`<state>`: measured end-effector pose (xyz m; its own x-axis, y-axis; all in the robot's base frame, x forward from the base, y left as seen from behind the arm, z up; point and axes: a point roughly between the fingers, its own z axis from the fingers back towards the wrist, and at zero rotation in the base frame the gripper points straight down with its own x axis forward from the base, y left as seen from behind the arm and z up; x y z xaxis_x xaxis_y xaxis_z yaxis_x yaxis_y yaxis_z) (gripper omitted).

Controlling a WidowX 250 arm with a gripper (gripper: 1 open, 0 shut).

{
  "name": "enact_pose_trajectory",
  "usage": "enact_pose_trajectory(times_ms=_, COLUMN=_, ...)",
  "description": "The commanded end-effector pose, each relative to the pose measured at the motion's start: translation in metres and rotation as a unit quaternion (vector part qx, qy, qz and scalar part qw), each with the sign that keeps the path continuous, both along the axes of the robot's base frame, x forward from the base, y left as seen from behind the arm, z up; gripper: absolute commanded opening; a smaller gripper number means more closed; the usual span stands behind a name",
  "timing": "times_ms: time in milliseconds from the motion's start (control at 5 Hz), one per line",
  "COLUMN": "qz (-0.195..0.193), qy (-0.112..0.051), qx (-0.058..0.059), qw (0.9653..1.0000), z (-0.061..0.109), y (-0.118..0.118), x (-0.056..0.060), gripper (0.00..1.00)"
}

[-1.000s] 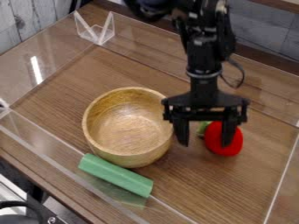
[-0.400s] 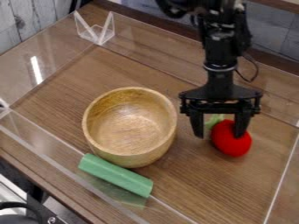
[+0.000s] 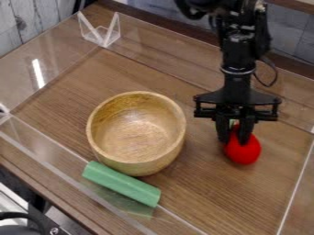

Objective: Move the red fruit to the right

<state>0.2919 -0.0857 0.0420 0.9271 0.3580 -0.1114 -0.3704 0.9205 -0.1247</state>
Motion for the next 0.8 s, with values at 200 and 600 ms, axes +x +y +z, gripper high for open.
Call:
enact_pose_trajectory(times_ms=200, qz=0.004, qy=-0.029, qx=-0.01, qw=0.9995, z=0.039, y=0.023, x=-0.003, gripper=1.0)
enact_pose_trajectory(times_ms=600, qz=-0.028, qy=-0.073, qx=-0.045, qw=0.9959, z=0.096, y=0.078, x=-0.01, gripper=1.0)
